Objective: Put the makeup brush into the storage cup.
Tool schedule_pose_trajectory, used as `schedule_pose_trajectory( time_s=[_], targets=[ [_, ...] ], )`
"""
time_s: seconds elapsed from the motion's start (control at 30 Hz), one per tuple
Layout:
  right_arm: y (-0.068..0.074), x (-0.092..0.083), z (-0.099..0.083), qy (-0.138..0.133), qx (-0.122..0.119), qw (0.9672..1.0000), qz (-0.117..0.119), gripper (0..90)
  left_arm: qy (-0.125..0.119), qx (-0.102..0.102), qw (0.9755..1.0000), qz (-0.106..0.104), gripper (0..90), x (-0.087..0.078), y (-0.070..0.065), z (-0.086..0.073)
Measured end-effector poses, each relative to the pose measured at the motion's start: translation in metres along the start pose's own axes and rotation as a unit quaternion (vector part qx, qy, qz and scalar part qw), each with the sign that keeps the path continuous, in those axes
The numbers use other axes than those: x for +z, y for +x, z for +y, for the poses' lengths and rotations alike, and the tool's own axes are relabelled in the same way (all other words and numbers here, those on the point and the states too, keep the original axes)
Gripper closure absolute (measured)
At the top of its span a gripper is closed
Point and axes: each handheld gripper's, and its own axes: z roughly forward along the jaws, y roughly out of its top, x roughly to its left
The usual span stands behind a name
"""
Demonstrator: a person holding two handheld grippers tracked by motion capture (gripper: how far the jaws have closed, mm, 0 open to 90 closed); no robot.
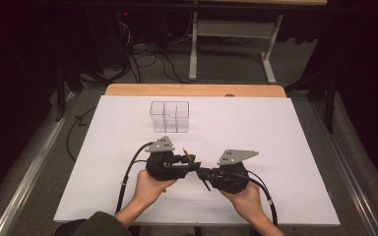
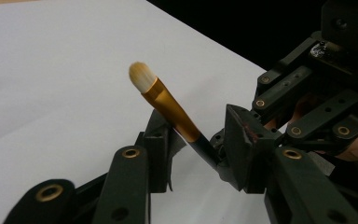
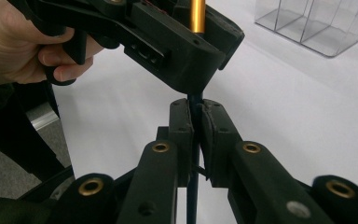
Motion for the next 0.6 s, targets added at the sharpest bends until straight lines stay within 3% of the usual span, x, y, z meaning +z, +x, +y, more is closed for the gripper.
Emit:
schedule_pose_trajectory(
  time_s=[0.6],
  targets=[
    [-0.0001,0.0009,0.0,0.0,-0.003,1.0,-0.001,85.0,-0.008,-0.012,0.9998,-0.013,70.5,-0.0005,0.0022,-0.0013]
  ],
)
